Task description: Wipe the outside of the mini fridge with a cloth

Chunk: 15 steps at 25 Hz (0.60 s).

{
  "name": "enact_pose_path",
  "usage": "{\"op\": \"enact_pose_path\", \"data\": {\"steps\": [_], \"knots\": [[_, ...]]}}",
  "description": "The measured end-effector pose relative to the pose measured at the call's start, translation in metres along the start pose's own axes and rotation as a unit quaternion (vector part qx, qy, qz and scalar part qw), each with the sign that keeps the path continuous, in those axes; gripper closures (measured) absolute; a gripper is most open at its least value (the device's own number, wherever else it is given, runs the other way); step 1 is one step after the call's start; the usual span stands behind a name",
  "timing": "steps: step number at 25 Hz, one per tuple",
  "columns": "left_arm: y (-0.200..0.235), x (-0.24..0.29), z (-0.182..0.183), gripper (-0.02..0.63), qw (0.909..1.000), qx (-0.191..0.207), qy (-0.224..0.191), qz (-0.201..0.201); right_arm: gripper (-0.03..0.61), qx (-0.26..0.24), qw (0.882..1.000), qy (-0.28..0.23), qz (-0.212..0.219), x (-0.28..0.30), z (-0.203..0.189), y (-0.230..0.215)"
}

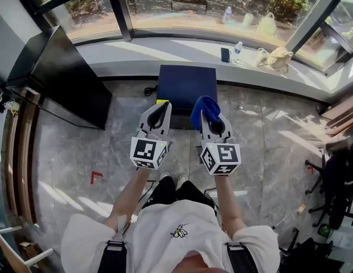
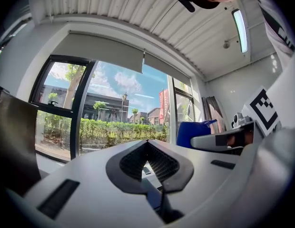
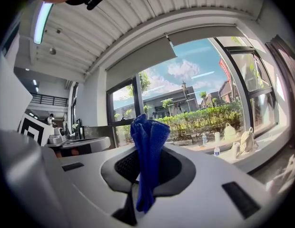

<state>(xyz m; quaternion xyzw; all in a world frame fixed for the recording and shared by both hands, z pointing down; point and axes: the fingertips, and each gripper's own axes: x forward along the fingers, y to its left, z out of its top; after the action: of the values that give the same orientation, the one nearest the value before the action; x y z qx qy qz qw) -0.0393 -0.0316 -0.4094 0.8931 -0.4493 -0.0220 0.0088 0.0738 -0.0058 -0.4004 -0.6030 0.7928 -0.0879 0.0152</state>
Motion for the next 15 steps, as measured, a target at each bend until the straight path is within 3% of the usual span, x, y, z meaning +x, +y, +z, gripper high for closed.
{"op": "enact_pose_path", "data": {"steps": [3, 6, 15], "knots": [[0.026, 0.012, -0.046, 0.611, 0.9993, -0.014, -0.013, 0.032, 0.514, 0.028, 1.000, -0.001, 0.012, 0.026, -0.041, -0.006], [0.049, 0.032, -0.111, 0.611, 0.9989, 0.000, -0.009, 0.047, 0.514, 0.019, 0.999, -0.023, 0.029, 0.058, -0.089, -0.013], [0.103, 0.083, -0.375, 0.611, 0.9983, 0.019, -0.025, 0.050, 0.514, -0.003, 0.997, -0.052, 0.054, 0.147, -0.321, -0.079]]}}
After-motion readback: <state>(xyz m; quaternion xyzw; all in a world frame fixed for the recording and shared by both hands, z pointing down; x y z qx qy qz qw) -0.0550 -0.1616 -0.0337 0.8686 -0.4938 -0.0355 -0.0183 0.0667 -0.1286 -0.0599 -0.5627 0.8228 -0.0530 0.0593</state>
